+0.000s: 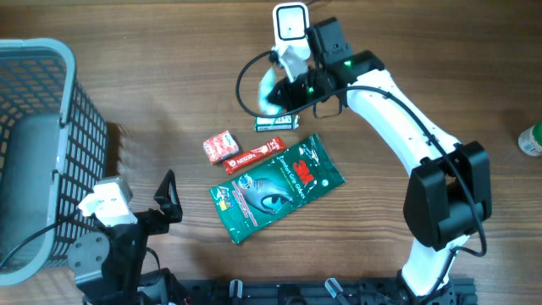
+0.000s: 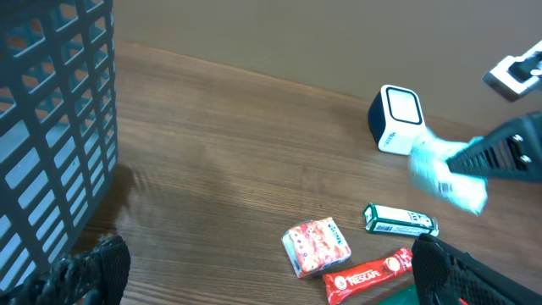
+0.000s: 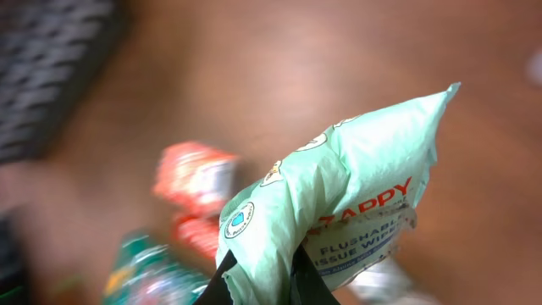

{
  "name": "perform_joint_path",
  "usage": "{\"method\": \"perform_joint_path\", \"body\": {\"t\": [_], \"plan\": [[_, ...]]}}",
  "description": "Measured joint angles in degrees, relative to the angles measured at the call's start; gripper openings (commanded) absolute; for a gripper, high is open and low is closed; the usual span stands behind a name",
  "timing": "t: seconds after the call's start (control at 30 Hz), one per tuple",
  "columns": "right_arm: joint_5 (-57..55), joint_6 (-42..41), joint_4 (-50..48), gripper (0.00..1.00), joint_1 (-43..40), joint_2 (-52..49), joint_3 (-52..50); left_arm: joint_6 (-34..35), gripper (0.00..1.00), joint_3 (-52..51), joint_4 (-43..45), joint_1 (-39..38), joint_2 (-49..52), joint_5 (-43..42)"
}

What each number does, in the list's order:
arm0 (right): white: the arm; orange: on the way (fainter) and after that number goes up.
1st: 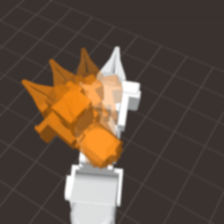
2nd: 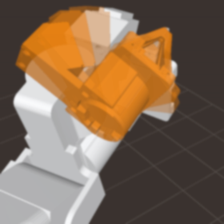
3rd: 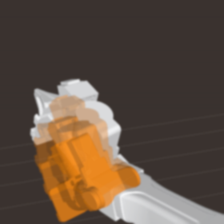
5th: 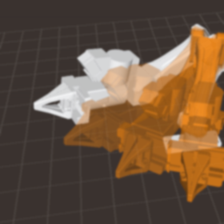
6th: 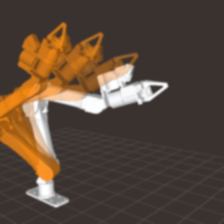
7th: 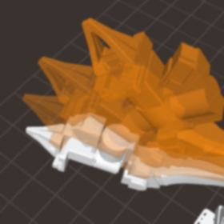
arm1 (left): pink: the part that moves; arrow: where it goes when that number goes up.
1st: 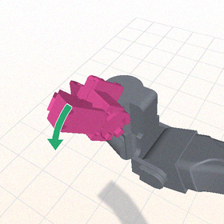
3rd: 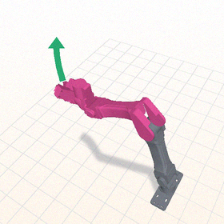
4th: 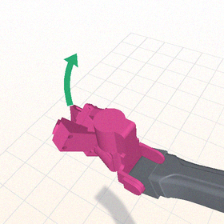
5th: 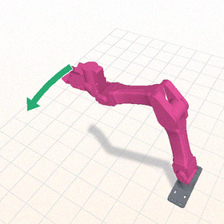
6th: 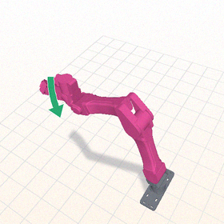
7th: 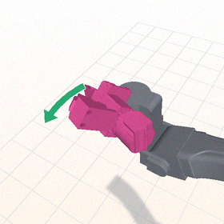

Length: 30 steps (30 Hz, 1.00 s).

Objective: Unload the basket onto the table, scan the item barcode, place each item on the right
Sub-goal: 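Hold the mint wipes pack up to the scanner with right gripper, then carry the wipes pack right and drop it beside the jar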

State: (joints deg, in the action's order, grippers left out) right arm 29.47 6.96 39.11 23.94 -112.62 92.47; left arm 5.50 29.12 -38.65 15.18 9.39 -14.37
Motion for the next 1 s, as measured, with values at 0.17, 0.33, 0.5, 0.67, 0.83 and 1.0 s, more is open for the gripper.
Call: {"method": "perform_joint_path", "body": {"t": [0.17, 0.33, 0.5, 0.67, 0.83, 1.0], "plan": [[-29.6, -1.1, -11.9, 0.04, 0.0, 0.0, 1.4, 0.0, 1.0, 0.0, 0.0, 0.0, 0.0, 0.0], [-44.5, 4.1, -34.2, 0.04, 0.0, -2.4, 2.3, 0.0, 1.0, 0.0, 0.0, 0.0, 0.0, 0.0], [-49.3, 9.1, -46.0, 0.04, 0.0, -11.1, 2.4, 0.0, 1.0, 0.0, 0.0, 0.0, 0.0, 0.0], [-49.8, 15.7, -54.1, 0.04, 0.2, -15.7, 2.4, 0.0, 1.0, 0.0, 0.0, 0.0, 0.0, 0.0], [-50.1, 21.0, -55.4, 0.04, 0.4, -19.3, 2.5, 0.0, 1.0, 0.0, 0.0, 0.0, 0.0, 0.0], [-50.3, 20.5, -46.8, 0.04, 1.6, -19.3, 2.9, 0.0, 1.0, 0.0, 0.0, 0.0, 0.0, 0.0]]}}
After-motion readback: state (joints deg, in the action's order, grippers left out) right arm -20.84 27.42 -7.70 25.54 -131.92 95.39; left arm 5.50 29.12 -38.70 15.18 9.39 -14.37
